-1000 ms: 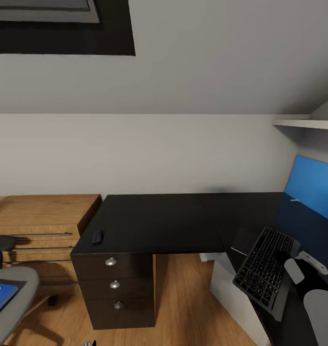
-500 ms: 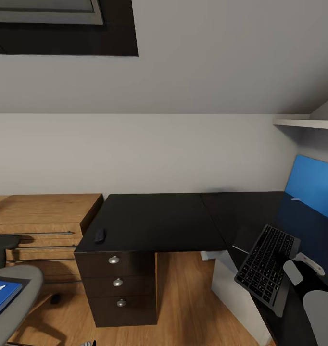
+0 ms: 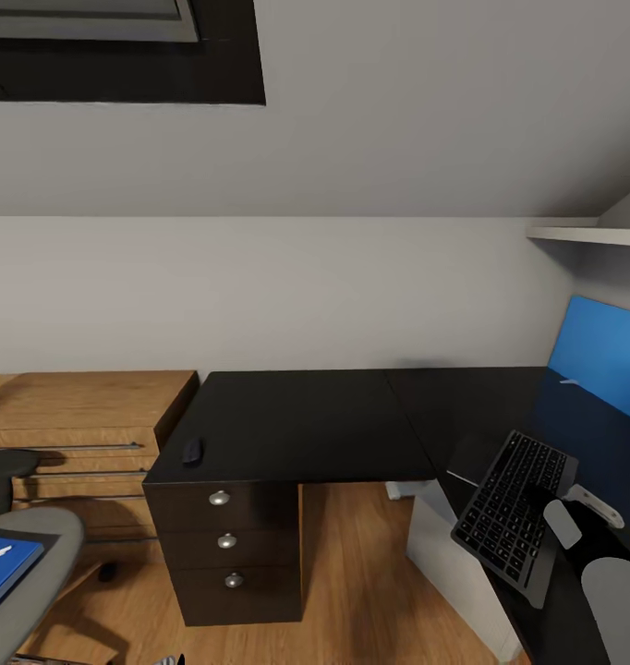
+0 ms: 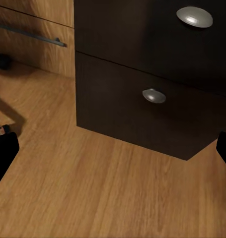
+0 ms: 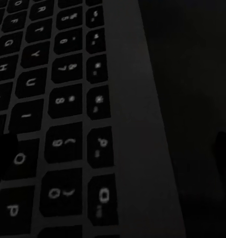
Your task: In the bedroom, organize the workspace by keeping the computer under the desk, ensuring the monitor is on the desk, placing the keyboard on the desk next to the monitor, placing the mouse on the desk next to the keyboard, moving the folder from the swivel chair onto the desk next to the mouse, stacking the notebook on top of the folder with the pen on top of the notebook, and positioning the swivel chair next to the desk.
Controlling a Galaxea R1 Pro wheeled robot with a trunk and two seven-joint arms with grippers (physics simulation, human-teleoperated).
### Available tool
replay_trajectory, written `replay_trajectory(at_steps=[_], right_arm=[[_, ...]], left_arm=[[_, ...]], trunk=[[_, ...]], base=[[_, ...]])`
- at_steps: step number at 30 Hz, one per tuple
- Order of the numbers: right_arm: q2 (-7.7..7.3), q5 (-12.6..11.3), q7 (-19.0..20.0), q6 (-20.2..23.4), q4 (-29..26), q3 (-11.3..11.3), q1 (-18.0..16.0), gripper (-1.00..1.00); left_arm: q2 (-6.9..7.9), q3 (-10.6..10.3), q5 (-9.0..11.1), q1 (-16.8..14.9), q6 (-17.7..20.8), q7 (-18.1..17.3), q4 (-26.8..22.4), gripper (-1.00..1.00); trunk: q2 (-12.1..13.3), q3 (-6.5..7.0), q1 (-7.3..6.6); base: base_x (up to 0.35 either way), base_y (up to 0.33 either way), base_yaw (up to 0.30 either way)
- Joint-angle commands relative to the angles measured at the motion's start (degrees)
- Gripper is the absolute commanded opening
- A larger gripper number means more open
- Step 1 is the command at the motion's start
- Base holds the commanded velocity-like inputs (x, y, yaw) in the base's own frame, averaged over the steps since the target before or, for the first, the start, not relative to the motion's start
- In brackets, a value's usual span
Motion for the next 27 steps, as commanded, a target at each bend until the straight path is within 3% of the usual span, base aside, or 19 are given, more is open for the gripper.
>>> replay_trajectory(at_steps=[1, 27], right_arm=[[0.02, -1.27, -0.12, 0.27, 0.19, -0.22, 0.02, 1.0], [0.02, -1.29, -0.06, 0.27, 0.23, -0.19, 0.02, 1.0]], left_arm=[[0.07, -0.49, 0.35, -0.05, -0.24, 0.33, -0.01, 1.0], [0.07, -0.49, 0.43, -0.05, -0.24, 0.33, -0.01, 1.0]], trunk=[[-0.02, -0.08, 0.0], [-0.02, -0.09, 0.0]], base=[[0.0, 0.0, 0.003], [-0.039, 0.047, 0.0]])
